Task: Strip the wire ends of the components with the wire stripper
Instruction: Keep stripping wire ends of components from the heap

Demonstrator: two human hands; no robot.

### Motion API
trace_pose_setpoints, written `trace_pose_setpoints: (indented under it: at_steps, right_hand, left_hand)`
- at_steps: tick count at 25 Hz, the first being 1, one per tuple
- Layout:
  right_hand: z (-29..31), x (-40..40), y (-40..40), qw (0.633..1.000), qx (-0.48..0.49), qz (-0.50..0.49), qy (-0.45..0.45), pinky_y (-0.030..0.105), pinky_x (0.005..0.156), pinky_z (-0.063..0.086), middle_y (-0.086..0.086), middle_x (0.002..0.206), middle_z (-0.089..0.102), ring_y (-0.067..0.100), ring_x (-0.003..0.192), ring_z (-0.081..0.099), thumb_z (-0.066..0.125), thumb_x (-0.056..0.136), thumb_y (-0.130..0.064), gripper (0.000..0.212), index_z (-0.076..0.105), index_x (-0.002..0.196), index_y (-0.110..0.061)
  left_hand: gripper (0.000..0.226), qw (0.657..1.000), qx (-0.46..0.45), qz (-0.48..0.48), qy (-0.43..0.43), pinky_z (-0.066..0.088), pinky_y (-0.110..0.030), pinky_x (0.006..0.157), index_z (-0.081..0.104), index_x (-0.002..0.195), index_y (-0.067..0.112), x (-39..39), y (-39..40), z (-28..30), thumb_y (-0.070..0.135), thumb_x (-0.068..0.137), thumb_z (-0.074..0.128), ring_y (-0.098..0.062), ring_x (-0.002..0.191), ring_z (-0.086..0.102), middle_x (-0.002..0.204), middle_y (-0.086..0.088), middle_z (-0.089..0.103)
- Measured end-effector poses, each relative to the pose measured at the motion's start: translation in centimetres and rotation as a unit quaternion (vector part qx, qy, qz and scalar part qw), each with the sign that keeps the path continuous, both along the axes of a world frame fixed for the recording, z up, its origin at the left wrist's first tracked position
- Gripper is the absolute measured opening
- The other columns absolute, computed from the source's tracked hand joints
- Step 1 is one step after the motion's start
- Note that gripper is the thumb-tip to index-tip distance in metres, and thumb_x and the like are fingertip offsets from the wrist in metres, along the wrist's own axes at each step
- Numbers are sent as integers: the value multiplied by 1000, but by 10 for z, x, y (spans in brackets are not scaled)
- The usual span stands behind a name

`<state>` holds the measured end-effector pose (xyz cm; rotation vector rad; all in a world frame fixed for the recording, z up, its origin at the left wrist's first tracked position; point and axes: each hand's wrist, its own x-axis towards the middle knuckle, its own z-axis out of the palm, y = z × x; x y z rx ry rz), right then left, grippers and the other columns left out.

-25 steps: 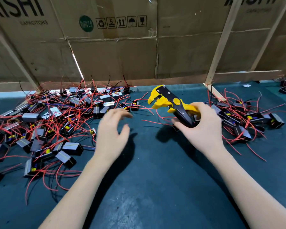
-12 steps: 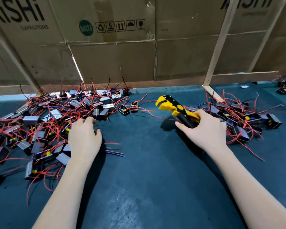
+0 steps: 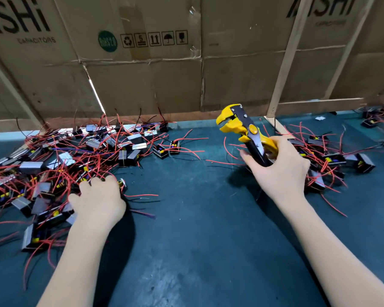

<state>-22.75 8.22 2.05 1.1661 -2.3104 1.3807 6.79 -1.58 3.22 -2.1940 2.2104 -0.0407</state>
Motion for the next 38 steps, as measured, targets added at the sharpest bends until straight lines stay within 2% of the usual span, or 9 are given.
trace_pose_setpoints:
  at_steps: [7,10,13,15,17,22,26,31,38]
  right_hand:
    - [0,-2,1,1000,-10,1,26,40,90,32,-11,104,66,18,104,59,71,70,-63,55,57,108,-26]
    - [-1,-2,1,1000,-14,3,22,40,91,33,-11,104,66,18,105,59,72,70,-62,54,56,107,-26]
    - [-3,-4,0,1000,-10,7,15,39,91,31,-12,104,66,17,105,59,73,70,-61,53,57,107,-26]
    - [-4,-4,-1,1000,-3,7,17,40,92,32,-12,105,66,17,105,58,72,70,-62,54,58,108,-26]
    - [-4,-4,-1,1000,1,6,21,40,93,33,-12,104,66,17,105,58,72,70,-62,54,58,107,-26]
    - [-4,-3,-1,1000,3,5,28,40,92,33,-10,103,66,18,105,58,74,69,-61,55,59,107,-25]
    - [-5,-3,-1,999,10,6,37,41,92,34,-10,103,66,19,104,59,74,69,-61,55,59,108,-24]
    - [-4,-3,0,998,29,-1,61,39,88,32,-7,101,65,23,103,57,72,69,-63,55,58,105,-24]
    - [-3,-4,0,996,49,2,75,37,87,29,-5,100,63,22,102,57,69,72,-64,57,58,106,-21]
  left_hand:
    - [30,963,-189,-40,186,48,-47,74,64,104,6,2,-1,11,-7,79,55,-39,107,49,104,-18,62]
    - [38,851,-394,-173,300,39,-31,77,65,106,6,-2,4,16,-14,77,51,-32,99,49,99,-11,61]
    - [40,776,-317,-300,455,46,-25,85,65,107,11,-26,14,8,-16,80,55,-18,96,58,101,-1,63]
    - [42,786,-141,-346,493,53,-29,88,65,108,12,-45,25,-3,-18,79,58,-14,98,62,103,1,64]
    - [38,816,-57,-402,413,49,-36,93,68,103,12,-56,30,-19,-16,78,59,-15,101,60,102,3,66]
    - [26,821,-138,-318,453,41,-26,87,63,88,20,-59,26,-28,-2,77,69,-12,91,54,91,11,62]
    - [22,885,-77,-207,410,41,-32,89,58,104,16,-56,17,-34,10,84,66,-21,101,54,101,4,57]
    - [20,873,-47,-243,420,40,-28,81,65,93,22,-62,26,-30,5,82,59,-15,94,54,83,18,61]
    - [8,863,-96,-270,415,45,-26,78,64,82,21,-62,28,-32,21,85,72,-10,86,58,81,12,65]
